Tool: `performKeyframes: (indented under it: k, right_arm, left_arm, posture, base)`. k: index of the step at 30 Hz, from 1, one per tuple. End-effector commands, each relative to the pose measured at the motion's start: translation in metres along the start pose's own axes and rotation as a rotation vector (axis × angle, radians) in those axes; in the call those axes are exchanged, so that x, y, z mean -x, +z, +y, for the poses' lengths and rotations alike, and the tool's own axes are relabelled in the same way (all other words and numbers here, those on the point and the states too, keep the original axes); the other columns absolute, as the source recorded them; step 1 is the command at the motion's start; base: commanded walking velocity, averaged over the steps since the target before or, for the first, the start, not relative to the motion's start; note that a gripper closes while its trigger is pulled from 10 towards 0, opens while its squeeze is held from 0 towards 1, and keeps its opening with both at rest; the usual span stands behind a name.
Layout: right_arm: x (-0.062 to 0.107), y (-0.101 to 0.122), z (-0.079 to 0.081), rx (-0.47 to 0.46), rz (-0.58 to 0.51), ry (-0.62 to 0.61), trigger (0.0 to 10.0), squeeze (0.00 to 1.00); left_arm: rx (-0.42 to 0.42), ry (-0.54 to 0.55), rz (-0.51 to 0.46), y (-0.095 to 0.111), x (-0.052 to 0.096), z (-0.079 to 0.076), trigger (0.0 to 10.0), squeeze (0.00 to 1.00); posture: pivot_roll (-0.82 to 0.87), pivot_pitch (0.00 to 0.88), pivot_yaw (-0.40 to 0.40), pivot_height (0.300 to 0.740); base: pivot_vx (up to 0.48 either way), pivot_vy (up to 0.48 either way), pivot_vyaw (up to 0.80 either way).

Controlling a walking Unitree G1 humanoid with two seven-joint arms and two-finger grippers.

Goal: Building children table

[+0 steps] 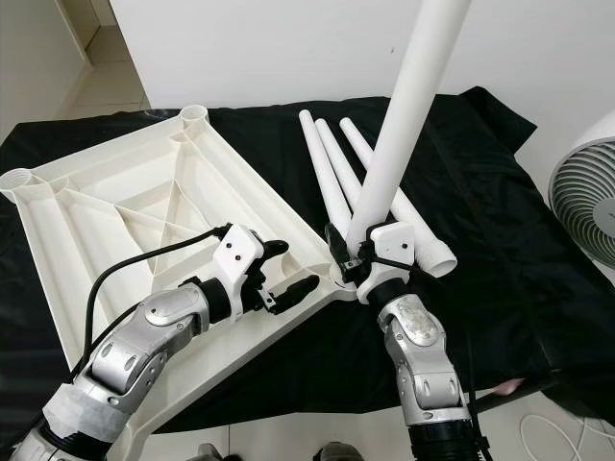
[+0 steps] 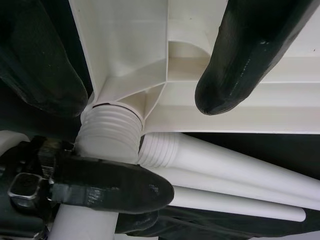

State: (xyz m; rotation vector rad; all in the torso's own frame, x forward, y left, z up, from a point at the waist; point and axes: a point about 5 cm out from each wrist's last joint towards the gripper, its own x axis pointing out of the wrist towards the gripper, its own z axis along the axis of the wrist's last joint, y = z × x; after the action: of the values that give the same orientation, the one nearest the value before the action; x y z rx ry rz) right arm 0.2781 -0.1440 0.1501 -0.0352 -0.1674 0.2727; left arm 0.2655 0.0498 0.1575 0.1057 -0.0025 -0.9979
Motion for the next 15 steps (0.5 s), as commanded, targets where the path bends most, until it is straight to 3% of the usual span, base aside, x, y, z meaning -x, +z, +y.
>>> performKeyframes:
  k: [1, 2, 4, 15]
  right_arm:
    - [0.005, -0.029, 0.003, -0.002, 0.135, -0.110, 10.0, 0.00]
    - [0.005, -0.029, 0.003, -0.002, 0.135, -0.110, 10.0, 0.00]
    - [-0.001, -0.033, 0.002, -0.016, 0.152, -0.237, 10.0, 0.00]
    - [-0.016, -0.032, -0.004, -0.017, 0.142, -0.378, 10.0, 0.00]
  left_arm:
    - [0.001, -0.020, 0.006, 0.000, 0.002, -0.001, 10.0, 0.00]
    - [0.001, -0.020, 0.006, 0.000, 0.002, -0.001, 10.0, 0.00]
    - [0.004, -0.017, 0.004, 0.001, 0.002, -0.002, 10.0, 0.00]
    - [0.004, -0.013, 0.002, 0.001, 0.002, -0.001, 10.0, 0.00]
  posture:
    - [-0.15, 0.089, 0.069, 0.740]
    - [-0.15, 0.089, 0.069, 0.740]
    - [-0.14, 0.090, 0.067, 0.740]
    - [-0.14, 0.088, 0.065, 0.740]
  base:
    - [0.000, 0.000, 0.00]
    - [0.000, 0.000, 0.00]
    - [0.000, 0.000, 0.00]
    - [0.000, 0.000, 0.00]
